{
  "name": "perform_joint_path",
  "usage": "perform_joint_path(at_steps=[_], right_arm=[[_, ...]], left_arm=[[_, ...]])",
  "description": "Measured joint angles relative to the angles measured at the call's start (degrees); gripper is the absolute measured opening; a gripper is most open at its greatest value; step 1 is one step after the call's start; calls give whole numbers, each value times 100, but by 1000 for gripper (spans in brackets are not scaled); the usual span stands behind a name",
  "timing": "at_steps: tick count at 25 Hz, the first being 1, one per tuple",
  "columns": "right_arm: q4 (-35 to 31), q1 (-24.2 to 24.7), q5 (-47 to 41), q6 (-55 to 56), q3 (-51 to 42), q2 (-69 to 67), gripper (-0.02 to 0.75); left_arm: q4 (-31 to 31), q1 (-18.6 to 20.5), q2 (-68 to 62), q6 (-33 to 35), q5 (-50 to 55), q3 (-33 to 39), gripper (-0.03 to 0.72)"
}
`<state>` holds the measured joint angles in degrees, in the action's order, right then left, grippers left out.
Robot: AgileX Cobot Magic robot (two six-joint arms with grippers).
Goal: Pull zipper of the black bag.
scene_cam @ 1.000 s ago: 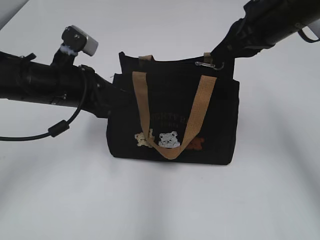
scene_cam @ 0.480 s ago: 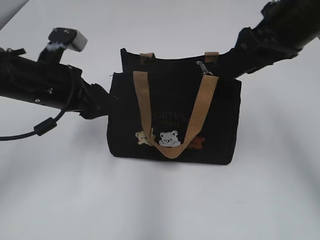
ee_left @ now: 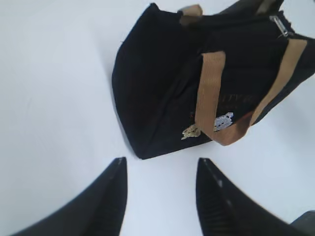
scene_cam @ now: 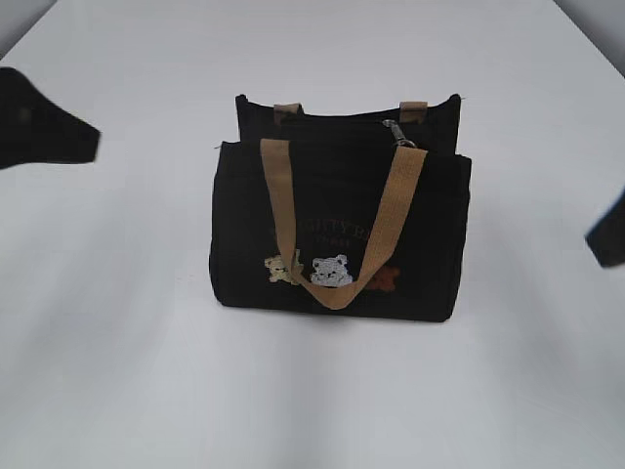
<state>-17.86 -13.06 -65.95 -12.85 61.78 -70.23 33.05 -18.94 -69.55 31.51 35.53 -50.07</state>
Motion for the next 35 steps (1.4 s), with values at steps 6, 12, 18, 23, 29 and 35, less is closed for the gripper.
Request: perform_joint_path(at_steps=[6,12,18,23,29,35], right_arm=[[610,1,-69,354,-1630,1826,421],[1046,1,-133,579,-2750,3778,421],[1258,1,-120,590,-3197,5057,420],[1269,1,188,590,-3371,5811,417],[1281,1,264,549,-3395,6324,363],[1281,1,278,438,-3395,6725,328]], left_arm=[[-1690,0,2157,-2030,802,485,342],[-3198,0,4379,-3151,2386,1016,334],[-3731,0,6158,-3300,3158,1677,323],[-3457,0,6965,-3271,2712,1906,323],[-3211,0,6876,-3096,2549,1987,323],[-3181,0,6876,-3079,2532,1987,307]])
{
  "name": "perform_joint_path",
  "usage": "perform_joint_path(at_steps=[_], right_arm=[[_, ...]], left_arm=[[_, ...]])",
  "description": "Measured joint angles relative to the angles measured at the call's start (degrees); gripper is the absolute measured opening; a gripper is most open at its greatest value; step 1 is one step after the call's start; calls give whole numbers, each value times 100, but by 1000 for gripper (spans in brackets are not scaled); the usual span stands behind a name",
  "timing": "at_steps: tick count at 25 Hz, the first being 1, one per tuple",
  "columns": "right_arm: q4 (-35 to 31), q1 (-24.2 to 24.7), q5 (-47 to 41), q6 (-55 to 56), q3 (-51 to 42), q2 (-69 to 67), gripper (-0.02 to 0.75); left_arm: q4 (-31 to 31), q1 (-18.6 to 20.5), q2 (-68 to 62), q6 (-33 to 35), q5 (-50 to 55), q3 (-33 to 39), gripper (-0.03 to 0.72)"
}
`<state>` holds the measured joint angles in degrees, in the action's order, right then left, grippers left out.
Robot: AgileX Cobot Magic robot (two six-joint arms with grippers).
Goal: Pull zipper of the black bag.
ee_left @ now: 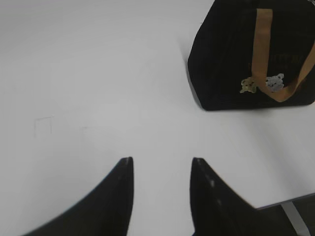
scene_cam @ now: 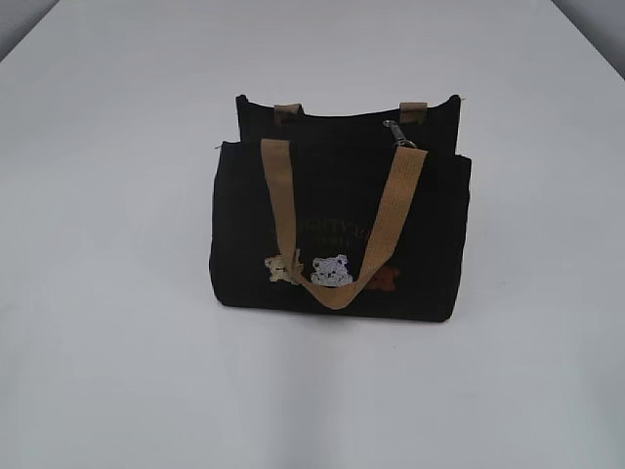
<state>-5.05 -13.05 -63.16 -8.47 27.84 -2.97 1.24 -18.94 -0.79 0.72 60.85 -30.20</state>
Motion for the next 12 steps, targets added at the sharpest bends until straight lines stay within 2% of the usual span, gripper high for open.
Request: perform_joint_path(at_steps=[12], right_arm=[[-5,0,20,0,0,135,309]], left_arm=[[0,0,12,0,-13,0,267]])
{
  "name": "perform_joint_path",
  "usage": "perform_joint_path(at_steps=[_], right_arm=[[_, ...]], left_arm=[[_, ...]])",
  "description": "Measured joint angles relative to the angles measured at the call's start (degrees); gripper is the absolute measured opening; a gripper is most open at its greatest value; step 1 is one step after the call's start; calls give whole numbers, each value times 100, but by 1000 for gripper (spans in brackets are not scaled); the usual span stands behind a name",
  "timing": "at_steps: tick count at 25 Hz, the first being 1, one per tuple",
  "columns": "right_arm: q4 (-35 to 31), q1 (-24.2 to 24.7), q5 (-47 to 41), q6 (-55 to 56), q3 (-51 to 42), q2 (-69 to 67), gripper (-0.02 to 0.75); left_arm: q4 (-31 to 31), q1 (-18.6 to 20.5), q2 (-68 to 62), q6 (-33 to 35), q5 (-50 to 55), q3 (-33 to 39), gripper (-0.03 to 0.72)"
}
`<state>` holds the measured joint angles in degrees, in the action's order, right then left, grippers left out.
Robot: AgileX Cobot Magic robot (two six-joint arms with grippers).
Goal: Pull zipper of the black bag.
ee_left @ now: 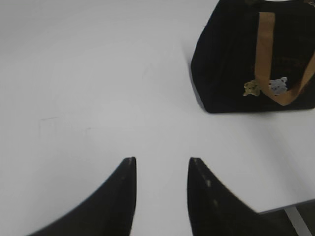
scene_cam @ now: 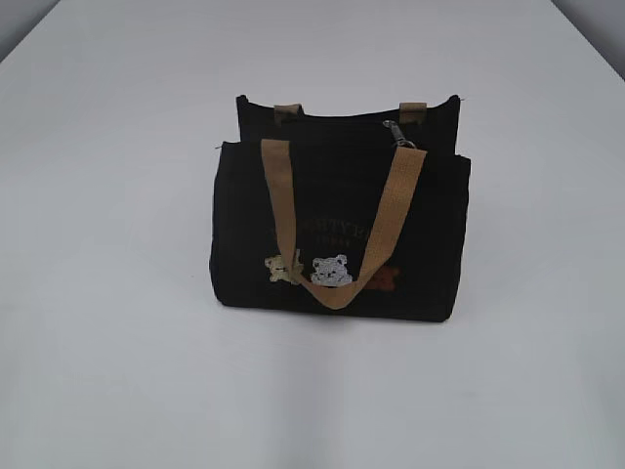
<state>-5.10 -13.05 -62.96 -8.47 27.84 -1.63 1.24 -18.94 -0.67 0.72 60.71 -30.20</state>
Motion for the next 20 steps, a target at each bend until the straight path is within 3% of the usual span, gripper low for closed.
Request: perform_joint_path(at_steps=[2,7,9,20], right_arm=[[-21,97,2,0,0,88,309],[-70,783,2,0,0,200,309],[-94,859,-4,0,0,200,309],[-118,873,2,0,0,200,309]], left_arm=[[4,142,18,0,1,0,267],[17,1222,106,0,-1,0,267],[17,1450,119,0,4,0,261],[17,1502,119,0,4,0,237]])
